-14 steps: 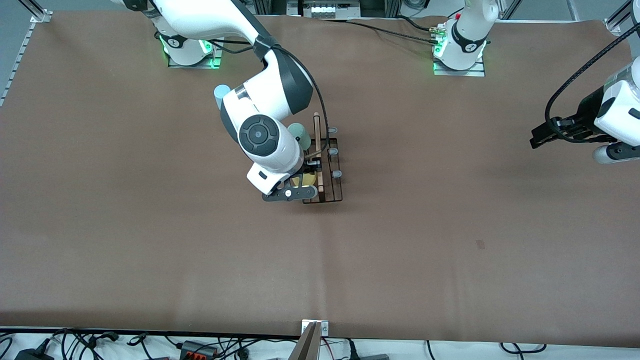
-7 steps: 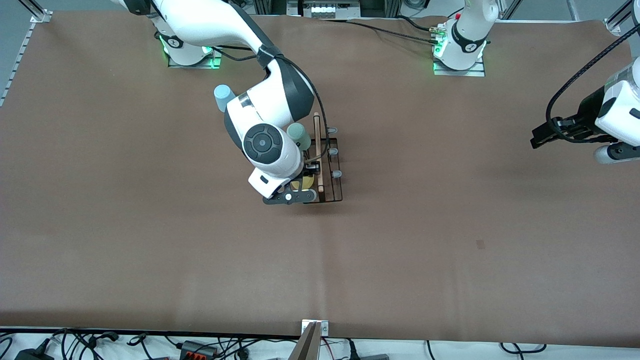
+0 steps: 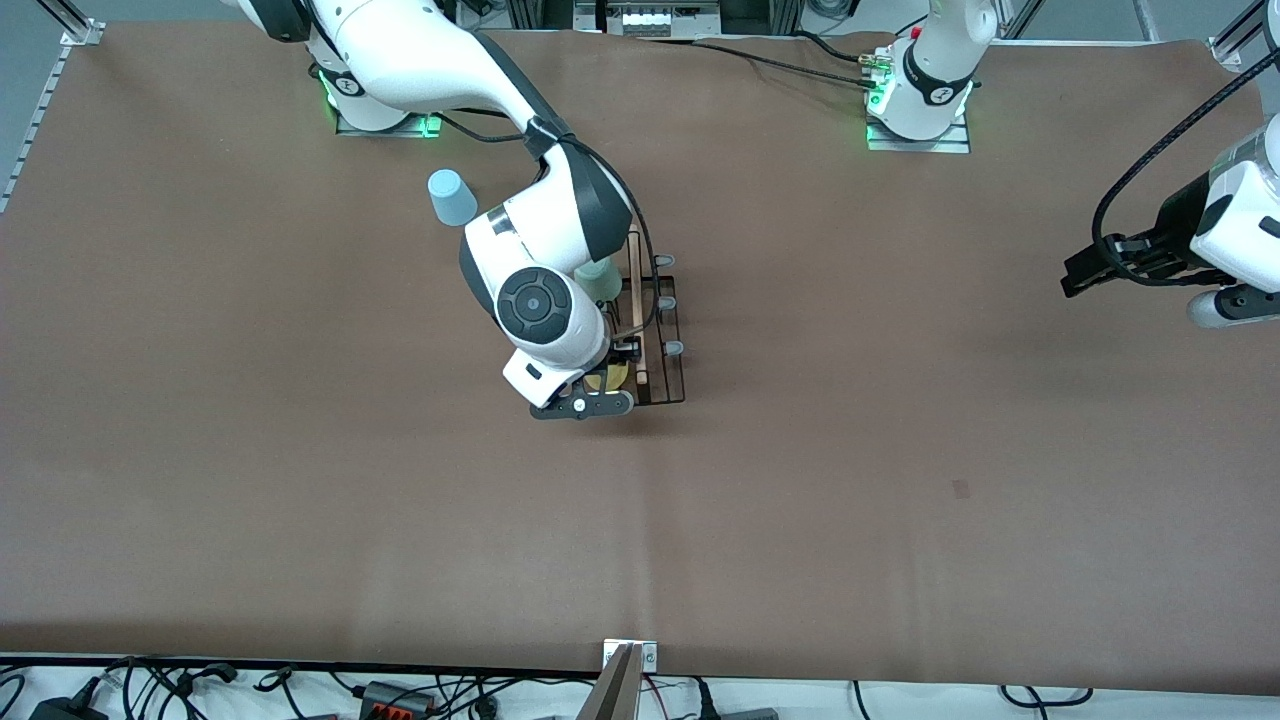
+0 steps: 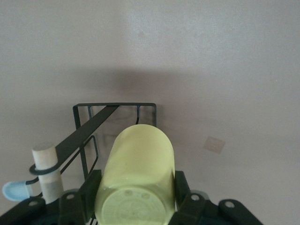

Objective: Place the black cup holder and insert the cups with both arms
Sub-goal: 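Lower the yellow cup onto a rack peg and open the right gripper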

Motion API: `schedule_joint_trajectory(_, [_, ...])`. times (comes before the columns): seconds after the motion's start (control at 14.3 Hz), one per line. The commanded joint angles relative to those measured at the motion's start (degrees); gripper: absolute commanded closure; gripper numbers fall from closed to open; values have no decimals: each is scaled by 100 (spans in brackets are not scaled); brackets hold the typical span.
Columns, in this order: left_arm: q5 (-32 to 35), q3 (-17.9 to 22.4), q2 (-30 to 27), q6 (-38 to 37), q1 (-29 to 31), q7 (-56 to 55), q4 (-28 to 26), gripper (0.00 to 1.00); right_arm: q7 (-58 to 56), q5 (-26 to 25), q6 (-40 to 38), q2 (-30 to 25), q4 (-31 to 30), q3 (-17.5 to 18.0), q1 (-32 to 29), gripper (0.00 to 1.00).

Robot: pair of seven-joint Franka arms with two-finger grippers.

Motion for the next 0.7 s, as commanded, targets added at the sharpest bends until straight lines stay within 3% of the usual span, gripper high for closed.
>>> schedule_joint_trajectory(0.0, [75, -6, -123, -10, 19, -1, -120, 0, 124, -11, 45, -28, -14, -2, 10, 12])
schedule_joint_trajectory(0.07, [75, -6, -123, -1, 19, -1, -111, 0, 106, -20, 45, -37, -5, -11, 10, 0])
schedule_joint_trajectory(0.42, [75, -6, -123, -10, 19, -1, -120, 0, 62, -55, -52, -230, 30, -107, -69, 0])
schedule_joint_trajectory(0.63, [75, -6, -114, -1, 19, -1, -111, 0, 19, -55, -148, -485, 39, -431, -60, 0])
